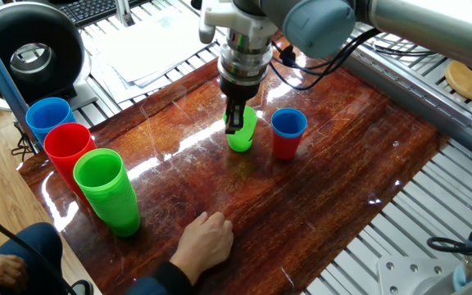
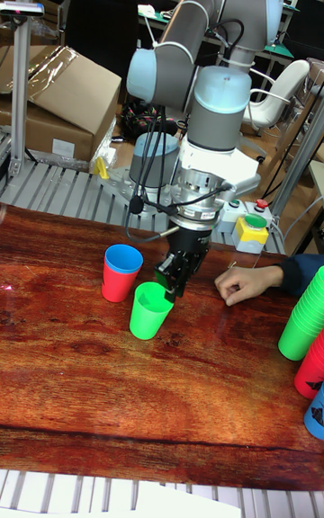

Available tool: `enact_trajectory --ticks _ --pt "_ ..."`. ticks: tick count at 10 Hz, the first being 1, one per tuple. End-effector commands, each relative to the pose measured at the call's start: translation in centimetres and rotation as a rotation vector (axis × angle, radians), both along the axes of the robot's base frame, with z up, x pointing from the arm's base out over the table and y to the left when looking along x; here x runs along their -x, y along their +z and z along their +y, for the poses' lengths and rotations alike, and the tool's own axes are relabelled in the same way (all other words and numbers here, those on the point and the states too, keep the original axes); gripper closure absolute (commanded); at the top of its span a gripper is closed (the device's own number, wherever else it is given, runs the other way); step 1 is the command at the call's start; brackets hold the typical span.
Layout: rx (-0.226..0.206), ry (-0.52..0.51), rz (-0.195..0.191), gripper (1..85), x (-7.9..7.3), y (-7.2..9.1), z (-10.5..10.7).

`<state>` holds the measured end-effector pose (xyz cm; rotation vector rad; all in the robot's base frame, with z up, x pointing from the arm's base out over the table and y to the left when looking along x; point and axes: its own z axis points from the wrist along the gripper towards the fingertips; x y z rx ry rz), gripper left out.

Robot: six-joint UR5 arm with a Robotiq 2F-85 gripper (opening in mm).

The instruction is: Stack the cups

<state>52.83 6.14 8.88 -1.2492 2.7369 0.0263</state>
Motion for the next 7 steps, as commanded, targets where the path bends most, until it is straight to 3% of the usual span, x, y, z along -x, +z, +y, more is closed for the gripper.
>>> enact_trajectory --ticks 1,7 --pt "-0.007 0.003 -0.018 59.7 -0.5 -0.1 -0.1" --pt "-0.007 0.015 -0.028 60.3 -0.4 0.1 -1.5"
